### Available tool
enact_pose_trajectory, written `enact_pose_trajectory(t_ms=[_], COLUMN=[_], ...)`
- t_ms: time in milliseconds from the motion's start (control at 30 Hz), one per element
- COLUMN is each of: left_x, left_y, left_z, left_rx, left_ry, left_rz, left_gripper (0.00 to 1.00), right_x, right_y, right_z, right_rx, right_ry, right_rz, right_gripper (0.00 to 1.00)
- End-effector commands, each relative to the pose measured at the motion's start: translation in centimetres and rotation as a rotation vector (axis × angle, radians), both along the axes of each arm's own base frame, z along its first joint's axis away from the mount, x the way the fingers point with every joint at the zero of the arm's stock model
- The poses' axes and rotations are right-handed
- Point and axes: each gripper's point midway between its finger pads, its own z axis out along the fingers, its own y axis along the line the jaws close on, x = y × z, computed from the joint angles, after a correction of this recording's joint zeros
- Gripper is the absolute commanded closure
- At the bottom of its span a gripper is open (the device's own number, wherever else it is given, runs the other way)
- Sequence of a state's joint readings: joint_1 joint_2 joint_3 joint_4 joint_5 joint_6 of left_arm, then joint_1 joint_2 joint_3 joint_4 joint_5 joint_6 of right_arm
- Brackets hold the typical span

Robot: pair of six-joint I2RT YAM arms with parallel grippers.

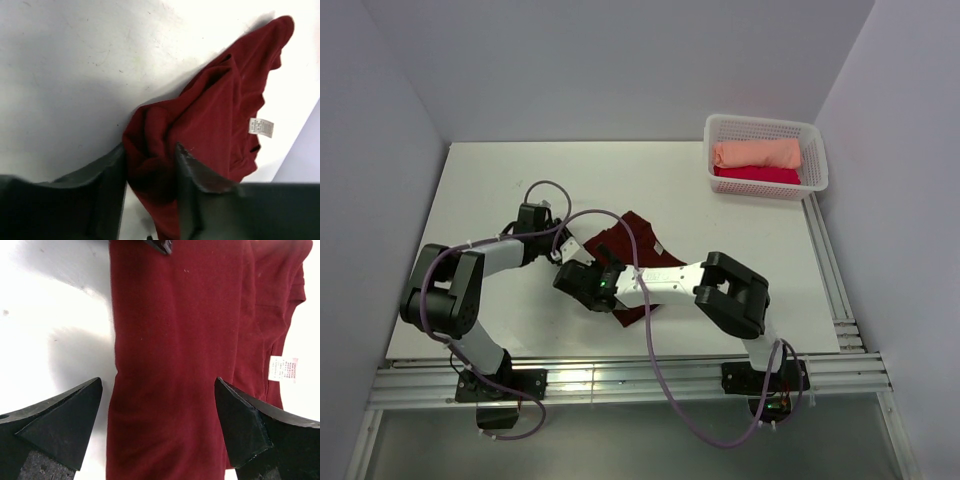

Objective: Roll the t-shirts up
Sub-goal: Roll the tshirt

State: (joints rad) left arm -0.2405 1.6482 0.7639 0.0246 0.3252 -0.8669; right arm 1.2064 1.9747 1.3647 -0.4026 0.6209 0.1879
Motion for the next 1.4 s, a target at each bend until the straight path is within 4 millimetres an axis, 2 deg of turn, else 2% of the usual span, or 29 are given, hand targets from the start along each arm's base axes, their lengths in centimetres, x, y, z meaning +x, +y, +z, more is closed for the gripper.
enact_pose_trajectory(t_ms=[0,33,133,167,500,733,833,867,933,967,1000,1033,1067,1200,1233,1367], left_x=[1.7,1.7,2.3,2.0,1.8,1.3,1.3,1.3,1.3,1.4,1.3,1.5,1.6,1.6,2.1,2.5], left_y=[-0.4,-0.4,-0.4,-0.3,-0.6,-1.1,-0.9,-0.8,-0.8,-0.8,-0.9,-0.9,-0.9,-0.8,-0.5,0.3], left_z=[1.8,1.8,2.4,2.4,3.6,4.3,4.7,4.7,4.8,4.8,4.9,5.0,5.1,6.1,6.7,7.5], left_rx=[-0.010,-0.005,0.002,0.006,0.007,-0.015,-0.001,0.008,0.010,0.010,0.006,0.003,0.003,0.016,0.032,0.065], left_ry=[-0.056,-0.053,-0.067,-0.049,-0.012,0.015,0.015,0.017,0.018,0.015,0.016,0.010,0.007,-0.024,-0.044,-0.052], left_rz=[-0.005,-0.009,-0.008,-0.008,-0.034,-0.055,-0.055,-0.055,-0.058,-0.057,-0.060,-0.061,-0.061,-0.071,-0.062,-0.063], left_gripper=[0.63,0.68,0.95,1.00,1.00,1.00,1.00,1.00,1.00,1.00,0.99,0.99,0.98,0.66,0.56,0.41], right_x=[1.1,1.2,1.5,1.7,2.9,3.6,3.7,3.6,3.5,3.6,3.6,3.5,3.3,2.6,2.5,1.8], right_y=[0.7,0.9,0.8,0.6,0.4,-0.5,-1.1,-1.1,-1.3,-1.4,-1.5,-1.4,-1.2,-0.7,-0.5,-0.7], right_z=[0.1,0.1,-0.1,-0.2,-0.4,-0.7,-1.0,-1.2,-0.9,-0.8,-0.6,-0.4,-0.6,-0.5,-0.1,-0.2], right_rx=[-0.024,-0.025,-0.043,-0.055,-0.120,-0.140,-0.145,-0.144,-0.138,-0.131,-0.123,-0.112,-0.093,-0.019,0.006,0.117], right_ry=[-0.053,-0.056,-0.070,-0.082,-0.148,-0.201,-0.214,-0.213,-0.219,-0.220,-0.223,-0.219,-0.187,-0.101,-0.089,0.022], right_rz=[-0.008,-0.007,-0.015,-0.023,-0.053,-0.107,-0.124,-0.126,-0.136,-0.145,-0.155,-0.156,-0.152,-0.120,-0.117,-0.105], right_gripper=[0.00,0.00,0.00,0.00,0.01,0.09,0.22,0.35,0.51,0.76,0.89,0.98,1.00,1.00,1.00,1.00])
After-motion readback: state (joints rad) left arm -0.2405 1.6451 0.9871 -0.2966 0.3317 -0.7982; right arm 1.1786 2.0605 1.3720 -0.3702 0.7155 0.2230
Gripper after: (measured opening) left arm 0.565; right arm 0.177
